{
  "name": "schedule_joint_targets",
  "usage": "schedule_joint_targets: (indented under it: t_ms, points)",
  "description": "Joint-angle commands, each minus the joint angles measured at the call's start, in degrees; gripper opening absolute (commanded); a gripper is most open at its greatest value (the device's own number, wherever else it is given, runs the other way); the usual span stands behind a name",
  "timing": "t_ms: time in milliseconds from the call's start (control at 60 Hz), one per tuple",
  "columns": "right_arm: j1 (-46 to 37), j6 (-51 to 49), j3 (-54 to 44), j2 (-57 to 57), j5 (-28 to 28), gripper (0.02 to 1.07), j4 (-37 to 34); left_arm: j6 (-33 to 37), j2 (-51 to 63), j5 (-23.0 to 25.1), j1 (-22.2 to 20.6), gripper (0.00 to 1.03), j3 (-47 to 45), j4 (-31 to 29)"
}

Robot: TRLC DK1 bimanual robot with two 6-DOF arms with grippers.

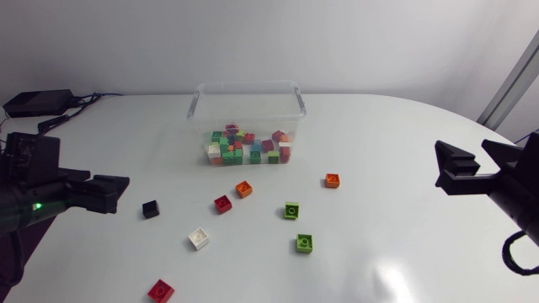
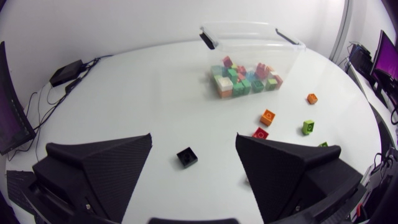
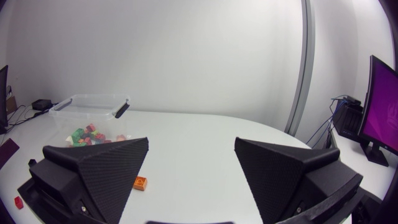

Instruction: Place the duplo bricks in the container

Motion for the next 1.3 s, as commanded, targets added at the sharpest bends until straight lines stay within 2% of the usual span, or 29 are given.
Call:
schedule_joint_targets:
  t_ms: [0, 100, 233, 433, 550, 683, 817, 933, 1017, 1200, 1283]
  points:
    - [0.32, 2.07, 3.03, 3.75, 0.3, 1.02, -1.77, 2.34, 3.55, -0.21, -1.24, 0.93, 3.62, -1.83]
    - [0.32, 2.42, 6.19, 7.79, 0.3, 1.02, -5.64, 5.16, 8.12, -0.21, -2.12, 0.93, 5.38, -4.38]
    - [0.32, 2.33, 11.29, 14.29, 0.3, 1.02, -12.67, 12.45, 16.12, -0.21, -2.91, 0.93, 8.36, -9.83]
    - [1.02, 1.72, 15.77, 21.77, -1.28, 1.02, -19.7, 16.85, 20.07, -0.21, -1.95, 0.93, 8.1, -11.32]
    - [1.46, 1.63, 17.53, 25.02, -8.05, 1.02, -23.57, 19.48, 22.44, -0.03, -2.12, 0.93, 8.19, -11.93]
    - [1.64, 0.22, 19.02, 27.92, -12.44, 1.02, -25.06, 20.1, 27.98, 6.74, -4.67, 0.93, 8.89, -14.57]
    - [3.84, -4.26, 20.78, 30.2, -13.23, 1.02, -27.79, 19.66, 29.74, 6.83, -11.53, 0.91, 8.98, -14.31]
    - [5.59, -6.37, 22.01, 32.84, -12.35, 1.02, -29.37, 18.78, 34.57, 6.65, -15.39, 0.91, 10.21, -13.43]
    - [6.65, -7.42, 23.15, 35.48, -12.27, 1.02, -30.78, 18.25, 38.0, 5.6, -16.98, 0.9, 11.27, -12.55]
    - [7.7, -7.07, 24.21, 39.52, -12.27, 1.02, -30.6, 18.16, 43.54, 5.6, -18.12, 0.78, 14.25, -12.02]
    - [7.88, -6.9, 24.74, 41.28, -12.09, 1.02, -30.43, 18.16, 45.74, 5.6, -19.0, 0.77, 15.31, -11.85]
